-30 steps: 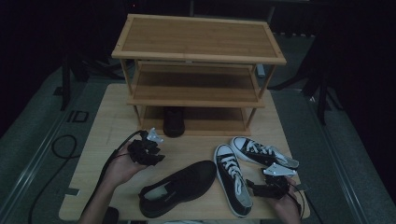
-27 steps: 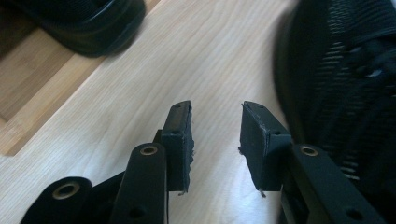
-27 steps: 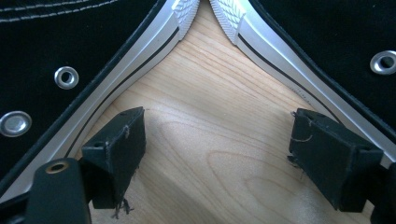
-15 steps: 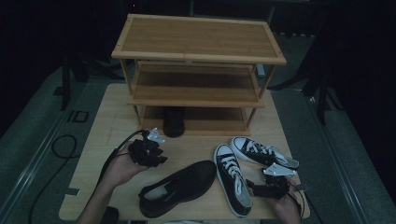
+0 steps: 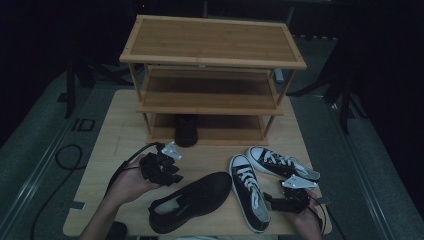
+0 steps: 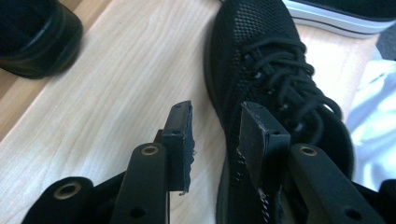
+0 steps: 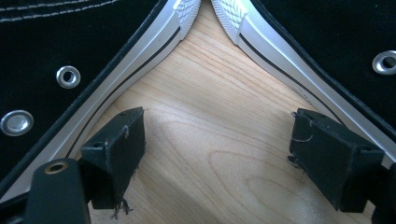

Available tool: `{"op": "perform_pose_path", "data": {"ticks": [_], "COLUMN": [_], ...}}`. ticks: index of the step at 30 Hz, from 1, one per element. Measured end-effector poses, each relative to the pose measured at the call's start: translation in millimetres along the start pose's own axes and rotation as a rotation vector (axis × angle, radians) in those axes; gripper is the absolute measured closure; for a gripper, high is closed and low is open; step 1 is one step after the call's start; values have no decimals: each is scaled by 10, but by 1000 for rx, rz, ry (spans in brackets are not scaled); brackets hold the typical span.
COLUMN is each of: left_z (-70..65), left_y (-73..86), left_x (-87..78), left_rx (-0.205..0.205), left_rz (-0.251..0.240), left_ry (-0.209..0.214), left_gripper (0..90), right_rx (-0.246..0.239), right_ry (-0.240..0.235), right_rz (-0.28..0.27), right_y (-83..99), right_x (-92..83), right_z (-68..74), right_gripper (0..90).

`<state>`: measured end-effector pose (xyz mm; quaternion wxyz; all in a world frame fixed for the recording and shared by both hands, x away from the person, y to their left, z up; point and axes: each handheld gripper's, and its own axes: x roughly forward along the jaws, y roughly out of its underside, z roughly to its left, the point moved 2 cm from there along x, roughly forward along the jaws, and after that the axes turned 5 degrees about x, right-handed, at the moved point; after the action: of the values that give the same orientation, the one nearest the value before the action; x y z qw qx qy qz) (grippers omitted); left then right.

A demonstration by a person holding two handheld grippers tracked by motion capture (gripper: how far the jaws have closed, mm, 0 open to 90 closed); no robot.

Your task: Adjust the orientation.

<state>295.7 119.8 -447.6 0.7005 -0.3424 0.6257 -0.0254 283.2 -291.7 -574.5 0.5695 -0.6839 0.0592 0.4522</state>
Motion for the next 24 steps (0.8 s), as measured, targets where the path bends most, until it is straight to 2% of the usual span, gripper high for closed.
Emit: {"op": "perform_pose_path", "data": {"ticks": [5, 18, 20, 21, 24], "left_z": [-15, -217, -267, -267, -289], "left_y": [8, 51, 70, 70, 86], "left_x": [-26, -106, -40, -40, 91], "left_rx": [14, 59, 78, 78, 83], "left_rz": [36, 67, 92, 92, 139], "left_ry": [0, 80, 95, 95, 86], "left_gripper": [644, 642, 642, 642, 653], "right_rx": [1, 4, 4, 4, 1], "right_ry": [0, -1, 0, 0, 0], "right_rz": [1, 2, 2, 2, 2], "right_y": [0, 1, 1, 1, 1], "right_x": [0, -1, -1, -1, -1], "right_z": [1, 4, 4, 4, 2], "right_gripper": [181, 181, 181, 181, 181]}}
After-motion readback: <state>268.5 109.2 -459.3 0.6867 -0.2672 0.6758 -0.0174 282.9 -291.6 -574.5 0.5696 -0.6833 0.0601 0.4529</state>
